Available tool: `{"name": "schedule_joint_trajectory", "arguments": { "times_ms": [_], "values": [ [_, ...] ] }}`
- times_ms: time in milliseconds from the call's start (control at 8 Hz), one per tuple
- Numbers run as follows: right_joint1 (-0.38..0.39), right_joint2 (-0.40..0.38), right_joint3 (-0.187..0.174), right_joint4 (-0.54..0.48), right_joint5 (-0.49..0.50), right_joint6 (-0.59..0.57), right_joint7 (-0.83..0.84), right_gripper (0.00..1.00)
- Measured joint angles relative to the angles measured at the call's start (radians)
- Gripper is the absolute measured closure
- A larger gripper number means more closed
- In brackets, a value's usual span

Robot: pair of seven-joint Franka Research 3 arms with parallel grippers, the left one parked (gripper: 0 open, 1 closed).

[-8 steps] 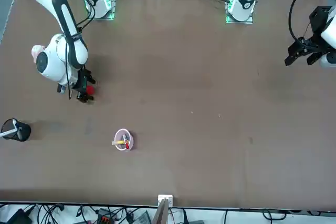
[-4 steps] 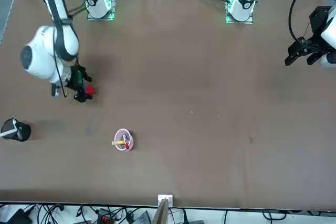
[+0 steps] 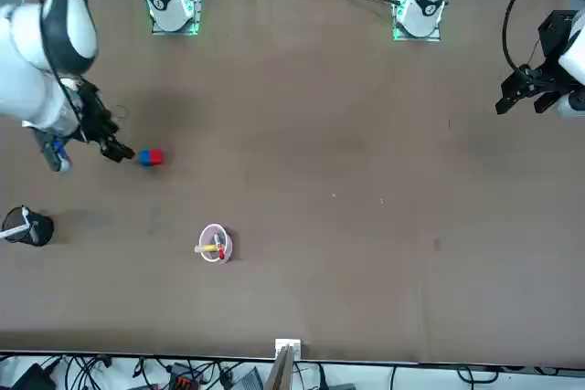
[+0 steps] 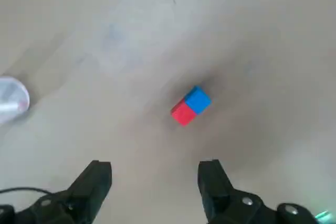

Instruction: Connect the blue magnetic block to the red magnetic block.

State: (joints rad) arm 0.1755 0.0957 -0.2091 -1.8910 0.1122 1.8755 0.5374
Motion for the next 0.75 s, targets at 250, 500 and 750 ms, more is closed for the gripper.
{"name": "schedule_joint_trajectory", "arguments": {
  "times_ms": [250,500,750],
  "values": [
    [-0.017,-0.003,-0.012,0.095,-0.037,-0.075,-0.281,0.00],
    [-0.023,-0.014,-0.022,0.169,-0.040,-0.111,-0.449,0.00],
    [-0.086,-0.045,0.071,0.213,-0.040,-0.132,-0.478,0.00]
  ]
}}
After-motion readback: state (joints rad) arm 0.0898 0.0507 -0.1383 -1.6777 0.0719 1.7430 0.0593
